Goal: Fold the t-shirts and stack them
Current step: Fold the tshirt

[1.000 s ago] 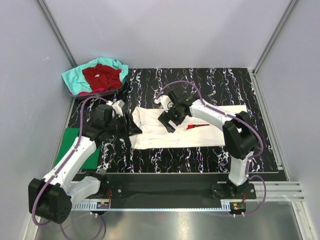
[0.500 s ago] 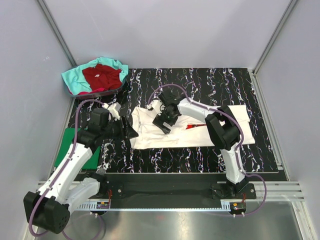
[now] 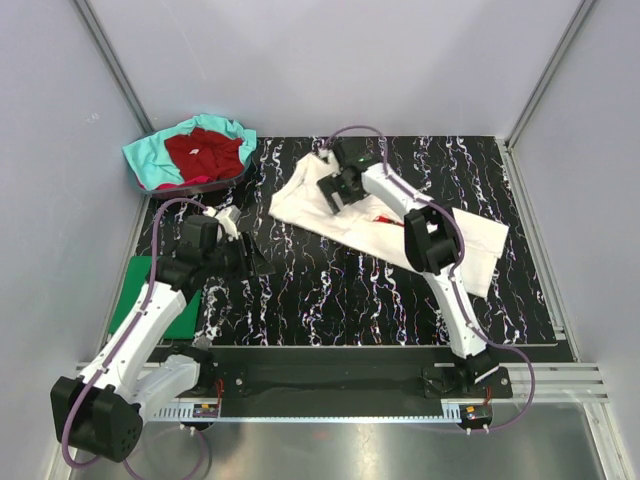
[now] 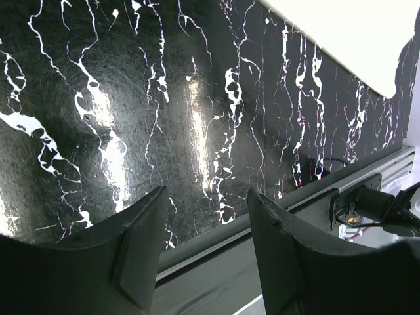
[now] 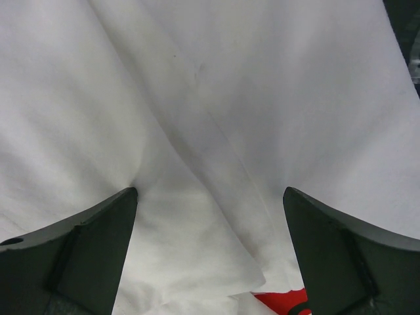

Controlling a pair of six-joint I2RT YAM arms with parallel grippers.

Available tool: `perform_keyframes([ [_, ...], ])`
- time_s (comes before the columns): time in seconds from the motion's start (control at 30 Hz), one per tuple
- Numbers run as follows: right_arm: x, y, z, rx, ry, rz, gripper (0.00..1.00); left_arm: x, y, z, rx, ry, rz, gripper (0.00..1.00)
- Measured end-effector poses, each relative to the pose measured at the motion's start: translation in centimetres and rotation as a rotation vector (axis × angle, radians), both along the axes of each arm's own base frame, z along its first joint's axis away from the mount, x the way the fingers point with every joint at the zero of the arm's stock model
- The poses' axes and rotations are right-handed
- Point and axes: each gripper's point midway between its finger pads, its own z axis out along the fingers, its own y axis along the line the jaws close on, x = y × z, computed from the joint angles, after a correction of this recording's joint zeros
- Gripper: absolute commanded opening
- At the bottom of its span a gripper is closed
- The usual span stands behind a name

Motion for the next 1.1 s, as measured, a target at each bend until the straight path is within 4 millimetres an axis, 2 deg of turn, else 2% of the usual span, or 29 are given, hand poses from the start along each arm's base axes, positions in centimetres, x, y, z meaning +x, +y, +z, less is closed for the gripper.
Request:
perform_keyframes([
  [0.13, 4.3, -5.7, -0.1, 0.030, 0.003, -0.225, 1.00, -0.1, 0.1, -0.1, 0.000, 0.010, 0.005, 0.57],
  [0.27, 7.9, -9.9, 0.0, 0.068, -0.025, -0.387, 1.00, -0.2, 0.0, -0.1, -0.010, 0.023, 0.017, 0.57],
  [0.33, 8.8, -11.2, 0.2, 0.087, -0.036, -0.434, 1.00, -0.2, -0.1, 0.0, -0.023, 0.035, 0.032, 0.57],
  [0.5, 8.7, -12.1, 0.5, 0.055, -0.047, -0.461, 1.00, -0.5, -0.7, 0.0, -0.060, 0.054, 0.054, 0.57],
  [0.57, 7.5, -12.6, 1.2, 0.019, -0.035, -0.457, 1.00, -0.7, -1.0, 0.2, -0.071, 0.051, 0.051, 0.57],
  [0.67, 5.3, -13.9, 3.5, -0.031, -0.034, -0.461, 1.00, -0.9, -1.3, 0.3, -0.081, 0.049, 0.046, 0.58],
  [0.77, 2.5, -16.3, 7.3, -0.059, -0.066, -0.472, 1.00, -1.2, -1.3, 0.0, -0.091, 0.046, 0.042, 0.58],
  [0.9, -1.1, -20.3, 10.2, -0.058, -0.110, -0.516, 1.00, -2.2, -1.4, -0.7, -0.103, 0.061, 0.026, 0.58],
  [1.0, -3.6, -23.3, 9.6, -0.074, -0.106, -0.547, 1.00, -2.2, -1.6, -0.6, -0.114, 0.062, 0.016, 0.59],
  [1.1, -5.3, -25.7, 6.8, -0.092, -0.047, -0.562, 1.00, -2.3, -1.8, -0.4, -0.124, 0.061, 0.005, 0.59],
])
